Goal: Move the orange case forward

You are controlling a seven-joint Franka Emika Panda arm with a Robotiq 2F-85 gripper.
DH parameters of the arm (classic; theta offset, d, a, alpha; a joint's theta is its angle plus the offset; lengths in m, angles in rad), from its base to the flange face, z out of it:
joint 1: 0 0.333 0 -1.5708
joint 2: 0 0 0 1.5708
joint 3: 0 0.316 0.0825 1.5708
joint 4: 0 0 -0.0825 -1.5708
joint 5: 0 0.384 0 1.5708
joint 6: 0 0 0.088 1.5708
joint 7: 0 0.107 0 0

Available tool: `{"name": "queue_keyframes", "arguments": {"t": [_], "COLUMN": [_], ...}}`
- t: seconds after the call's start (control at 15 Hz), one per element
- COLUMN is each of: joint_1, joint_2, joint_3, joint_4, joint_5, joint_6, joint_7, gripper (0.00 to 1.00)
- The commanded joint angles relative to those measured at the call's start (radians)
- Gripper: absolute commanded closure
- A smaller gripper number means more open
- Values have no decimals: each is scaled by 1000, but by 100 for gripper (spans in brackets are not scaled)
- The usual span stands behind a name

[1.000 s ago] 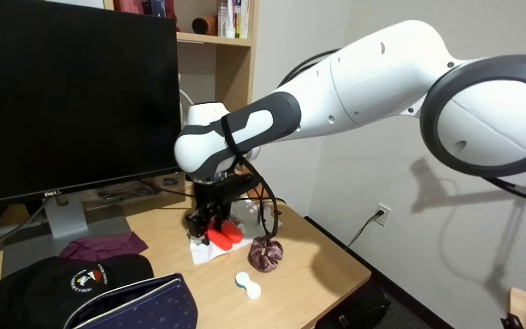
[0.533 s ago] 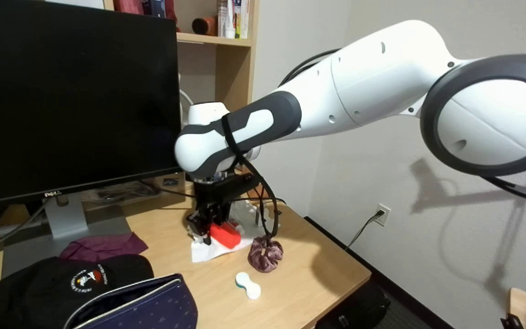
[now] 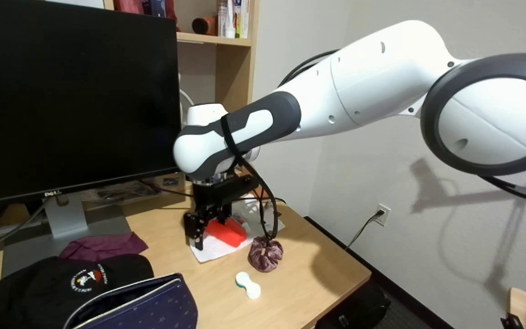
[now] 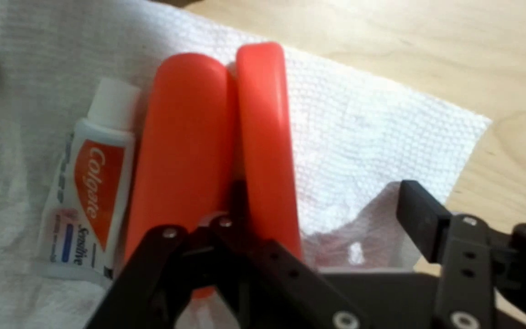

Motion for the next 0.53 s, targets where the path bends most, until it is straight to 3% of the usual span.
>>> {"name": "queue_keyframes", "arguments": {"t": [0.0, 0.13, 0.4, 0.47], "joint_1": [-18, -19, -30, -30], "joint_2": [-29, -32, -31, -31], "joint_3": [15, 14, 19, 17], "joint_4": [-33, -30, -12, -9], "joint_5": [1, 0, 4, 1], "joint_6": [-39, -51, -92, -103], "joint_7": [-19, -19, -37, -37], "gripper": [39, 45, 73, 32]}}
